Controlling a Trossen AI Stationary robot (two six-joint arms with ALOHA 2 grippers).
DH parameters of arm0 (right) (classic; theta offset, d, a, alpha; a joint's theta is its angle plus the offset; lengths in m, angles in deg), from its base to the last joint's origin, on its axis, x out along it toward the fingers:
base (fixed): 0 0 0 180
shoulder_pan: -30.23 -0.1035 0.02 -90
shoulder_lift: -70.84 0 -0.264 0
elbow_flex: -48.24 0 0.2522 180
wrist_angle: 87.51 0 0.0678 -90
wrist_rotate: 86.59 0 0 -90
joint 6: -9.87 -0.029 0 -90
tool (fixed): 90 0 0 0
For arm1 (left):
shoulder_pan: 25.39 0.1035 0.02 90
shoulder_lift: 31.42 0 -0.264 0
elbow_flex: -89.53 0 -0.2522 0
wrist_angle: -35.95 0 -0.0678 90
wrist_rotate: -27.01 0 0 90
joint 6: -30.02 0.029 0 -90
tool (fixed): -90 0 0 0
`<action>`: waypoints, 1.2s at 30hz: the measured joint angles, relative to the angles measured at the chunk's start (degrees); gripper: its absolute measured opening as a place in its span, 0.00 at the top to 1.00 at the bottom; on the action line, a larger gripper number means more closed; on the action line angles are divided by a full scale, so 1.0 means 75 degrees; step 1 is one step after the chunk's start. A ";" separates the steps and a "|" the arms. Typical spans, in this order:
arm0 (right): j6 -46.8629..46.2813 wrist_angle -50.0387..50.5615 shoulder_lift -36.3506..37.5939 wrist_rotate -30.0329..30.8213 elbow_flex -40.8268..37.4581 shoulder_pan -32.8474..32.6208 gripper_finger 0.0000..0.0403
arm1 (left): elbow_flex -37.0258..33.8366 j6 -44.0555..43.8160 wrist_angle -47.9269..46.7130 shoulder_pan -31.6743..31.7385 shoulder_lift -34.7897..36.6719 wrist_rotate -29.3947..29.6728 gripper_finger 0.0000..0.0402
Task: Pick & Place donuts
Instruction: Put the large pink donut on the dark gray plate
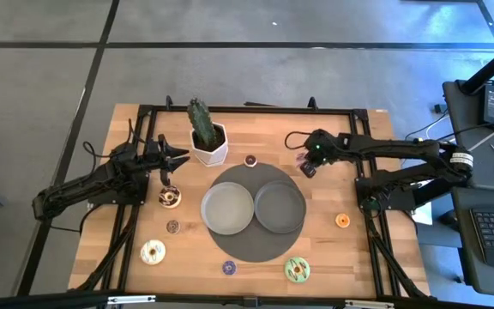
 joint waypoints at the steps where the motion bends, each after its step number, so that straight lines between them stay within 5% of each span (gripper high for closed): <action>1: 0.0018 -0.0041 0.0000 -0.0297 0.0134 -0.0235 0.94 | -0.0001 0.0000 0.0000 -0.0002 0.0000 0.0000 0.71; 7: -0.0364 -0.0562 0.0003 -0.0648 0.0422 -0.2041 0.92 | -0.0002 0.0003 0.0000 -0.0002 0.0000 0.0002 0.71; 13: -0.1090 -0.0830 -0.0310 0.0476 0.0341 -0.3217 0.93 | -0.0002 0.0003 0.0000 -0.0002 -0.0001 0.0003 0.71; 25: -0.1002 -0.1952 -0.1844 0.0377 0.0335 -0.3368 0.91 | -0.0003 0.0000 0.0000 0.0000 0.0000 0.0003 0.71; 36: -0.0988 -0.2012 -0.2069 0.0723 0.0332 -0.3368 0.91 | 0.0000 0.0000 0.0000 -0.0003 -0.0003 0.0003 0.71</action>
